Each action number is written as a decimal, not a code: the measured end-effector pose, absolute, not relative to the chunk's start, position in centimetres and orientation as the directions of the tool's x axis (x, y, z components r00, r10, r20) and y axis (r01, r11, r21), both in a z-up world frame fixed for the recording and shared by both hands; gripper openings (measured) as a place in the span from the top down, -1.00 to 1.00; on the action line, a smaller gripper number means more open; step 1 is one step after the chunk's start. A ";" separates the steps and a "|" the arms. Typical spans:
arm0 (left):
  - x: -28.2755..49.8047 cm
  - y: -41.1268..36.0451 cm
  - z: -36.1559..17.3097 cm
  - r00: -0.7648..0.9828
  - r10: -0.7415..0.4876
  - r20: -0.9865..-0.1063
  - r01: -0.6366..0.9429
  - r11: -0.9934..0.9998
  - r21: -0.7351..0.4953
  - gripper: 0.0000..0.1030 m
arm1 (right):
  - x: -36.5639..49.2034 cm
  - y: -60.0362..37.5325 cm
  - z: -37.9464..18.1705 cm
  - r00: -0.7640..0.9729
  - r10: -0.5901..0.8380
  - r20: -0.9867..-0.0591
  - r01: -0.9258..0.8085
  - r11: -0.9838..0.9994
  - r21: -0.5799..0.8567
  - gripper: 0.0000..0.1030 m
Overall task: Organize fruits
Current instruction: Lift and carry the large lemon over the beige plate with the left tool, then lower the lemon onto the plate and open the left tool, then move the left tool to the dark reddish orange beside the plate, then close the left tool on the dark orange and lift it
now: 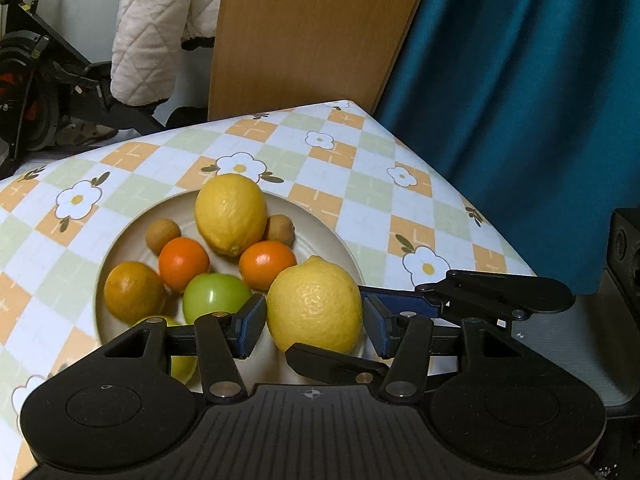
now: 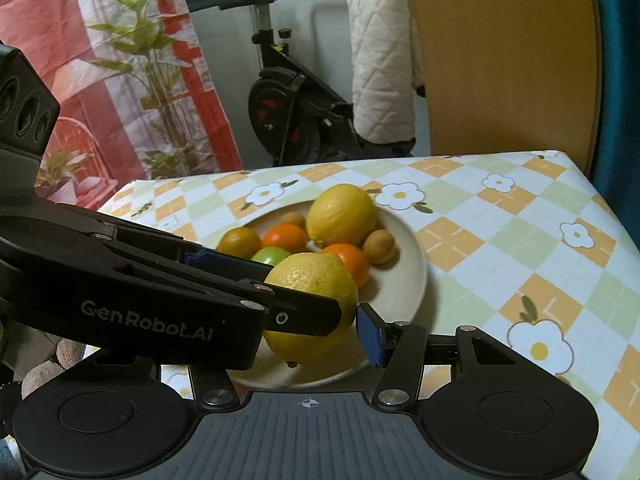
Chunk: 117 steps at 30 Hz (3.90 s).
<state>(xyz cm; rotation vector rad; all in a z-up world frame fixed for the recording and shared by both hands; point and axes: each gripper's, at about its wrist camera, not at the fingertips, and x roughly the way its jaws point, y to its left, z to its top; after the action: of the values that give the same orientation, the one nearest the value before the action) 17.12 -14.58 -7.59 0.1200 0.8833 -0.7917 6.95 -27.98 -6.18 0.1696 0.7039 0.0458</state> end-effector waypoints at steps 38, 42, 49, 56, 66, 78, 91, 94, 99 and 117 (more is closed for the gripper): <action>17.6 -14.1 -5.5 0.423 -0.605 -0.675 0.667 0.712 -0.220 -0.07 | 7.7 -28.2 -4.8 0.795 -0.006 -0.607 0.079 0.993 0.093 0.01; 17.0 -11.8 -4.2 0.446 -0.615 -0.650 0.669 0.712 -0.215 -0.07 | 6.9 -27.2 -4.1 0.801 0.009 -0.598 0.061 0.993 0.096 0.01; 16.3 -6.7 -3.1 0.487 -0.594 -0.640 0.638 0.743 -0.204 -0.07 | 6.2 -24.8 -3.4 0.808 0.061 -0.587 0.004 0.994 0.109 0.01; 16.3 -2.3 -3.7 0.503 -0.561 -0.658 0.581 0.783 -0.223 -0.07 | 6.4 -21.6 -3.8 0.789 0.125 -0.602 -0.066 0.991 0.119 0.01; 16.4 -0.6 -6.4 0.457 -0.564 -0.688 0.569 0.780 -0.261 -0.07 | 7.0 -17.5 -5.3 0.727 0.208 -0.655 -0.173 0.978 0.118 0.04; 18.5 -1.1 -10.3 0.364 -0.594 -0.717 0.556 0.757 -0.344 -0.07 | 7.0 -16.4 -7.4 0.665 0.251 -0.703 -0.186 0.968 0.169 0.16; 18.5 -2.0 -11.8 0.272 -0.617 -0.739 0.610 0.704 -0.363 0.14 | 7.4 -17.1 -8.3 0.653 0.250 -0.715 -0.157 0.968 0.195 0.23; 18.1 -2.1 -12.0 0.252 -0.624 -0.739 0.623 0.689 -0.370 0.14 | 7.5 -17.1 -8.5 0.651 0.249 -0.717 -0.151 0.968 0.200 0.23; 17.6 -2.3 -12.0 0.239 -0.629 -0.740 0.635 0.677 -0.371 0.14 | 7.3 -17.1 -8.8 0.647 0.251 -0.720 -0.153 0.968 0.200 0.23; 17.2 -2.0 -11.7 0.234 -0.651 -0.722 0.619 0.673 -0.405 0.26 | 6.7 -17.5 -8.8 0.660 0.238 -0.712 -0.142 0.971 0.193 0.26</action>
<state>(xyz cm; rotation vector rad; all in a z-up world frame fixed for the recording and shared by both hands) 17.19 -2.00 -11.74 -0.0359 1.0102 -0.8719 6.74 -17.52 -8.82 0.1245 0.8225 0.2153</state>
